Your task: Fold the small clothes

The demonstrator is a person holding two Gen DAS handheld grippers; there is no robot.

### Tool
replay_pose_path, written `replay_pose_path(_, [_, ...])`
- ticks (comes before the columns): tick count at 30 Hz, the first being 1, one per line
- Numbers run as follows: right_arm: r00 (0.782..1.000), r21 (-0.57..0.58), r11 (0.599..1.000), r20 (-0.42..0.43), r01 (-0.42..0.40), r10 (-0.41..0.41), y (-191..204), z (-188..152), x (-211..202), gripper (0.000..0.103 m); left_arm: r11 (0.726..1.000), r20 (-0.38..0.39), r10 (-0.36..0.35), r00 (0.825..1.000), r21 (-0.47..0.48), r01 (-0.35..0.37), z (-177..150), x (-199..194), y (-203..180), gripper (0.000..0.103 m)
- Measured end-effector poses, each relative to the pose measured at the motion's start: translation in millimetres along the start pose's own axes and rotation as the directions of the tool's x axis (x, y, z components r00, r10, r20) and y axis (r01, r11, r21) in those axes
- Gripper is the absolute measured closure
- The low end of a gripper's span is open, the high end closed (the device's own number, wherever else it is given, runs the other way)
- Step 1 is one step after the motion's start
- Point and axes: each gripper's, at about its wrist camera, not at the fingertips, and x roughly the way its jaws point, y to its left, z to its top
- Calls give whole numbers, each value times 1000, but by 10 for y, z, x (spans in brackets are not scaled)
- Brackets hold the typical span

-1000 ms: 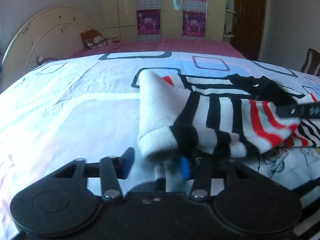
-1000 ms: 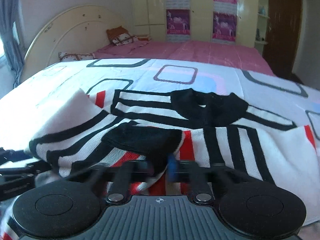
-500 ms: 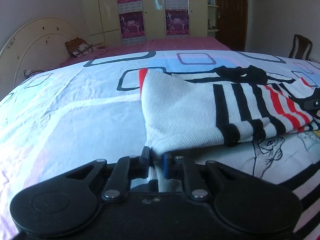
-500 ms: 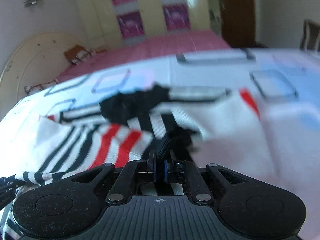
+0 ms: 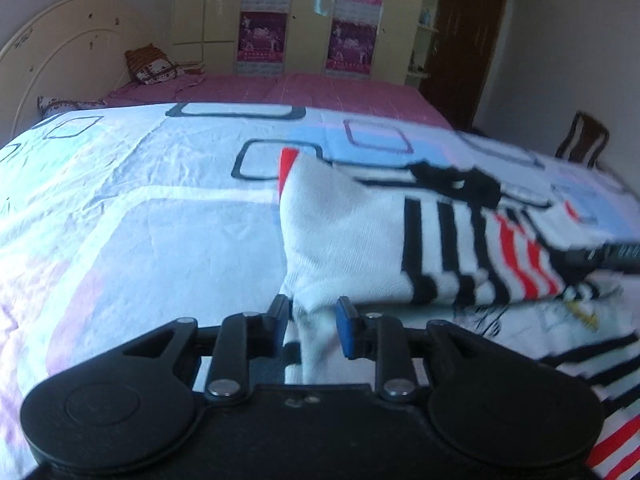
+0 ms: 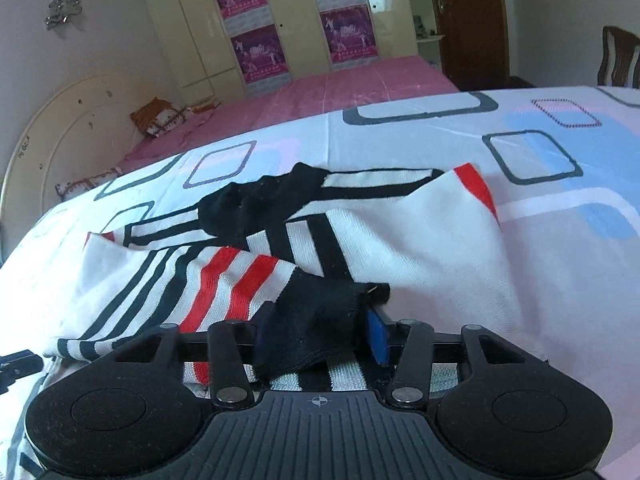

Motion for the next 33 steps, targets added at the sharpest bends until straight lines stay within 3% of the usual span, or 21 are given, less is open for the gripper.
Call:
replay_pose_path(2, [1000,2,1000,-19,0,0,2,-8,74,56,1000,7,-16,1000,-12,16,95,25,-31,77])
replay_pose_path(3, [1000,6,1000,-26,-1,1,1,-10,116,70,1000,9,-20,1000,-9,21,142,68,-62,77])
replay_pose_path(4, [1000,7,1000,-30,-7,7,9,-7,142,93,1000,14,-26,1000,-5,26,196,124,-96,77])
replay_pose_path(5, [1000,4,1000,-28,-12,12,22,-2,152,95,999,18,-33,999,-4,33,243,185,-126,77])
replay_pose_path(10, [996,-143,989,91,35,-23,227,56,-34,95,998,4,-58,998,-12,58,473,589,-251,79])
replay_pose_path(12, [996,-189,979,65,77,-66,214,36,21,95,999,-11,-47,999,-12,47,511,734,-255,79])
replay_pose_path(14, [996,-164,982,-4,90,-92,86,-5,135,95,999,-31,-35,999,-13,35,524,847,-238,79])
replay_pose_path(16, [997,-142,987,-8,81,-83,10,-26,122,94,1000,-37,-27,999,-11,27,524,891,-206,79])
replay_pose_path(17, [996,-129,988,15,86,-85,-5,-22,74,91,1000,-36,-26,999,-11,25,535,904,-189,79])
replay_pose_path(18, [994,-119,987,49,107,-102,-13,-10,11,75,1000,-33,-26,999,-12,25,545,901,-171,79])
replay_pose_path(20, [987,-125,983,110,131,-118,4,30,-90,69,1000,-30,-28,999,-8,28,588,938,-160,79])
replay_pose_path(24, [988,-144,986,136,88,-68,134,168,-91,69,1000,-35,-30,999,8,30,682,1097,-193,79])
replay_pose_path(33, [1000,-236,972,22,7,-2,518,86,436,69,999,-39,13,999,-44,-15,780,1465,61,79])
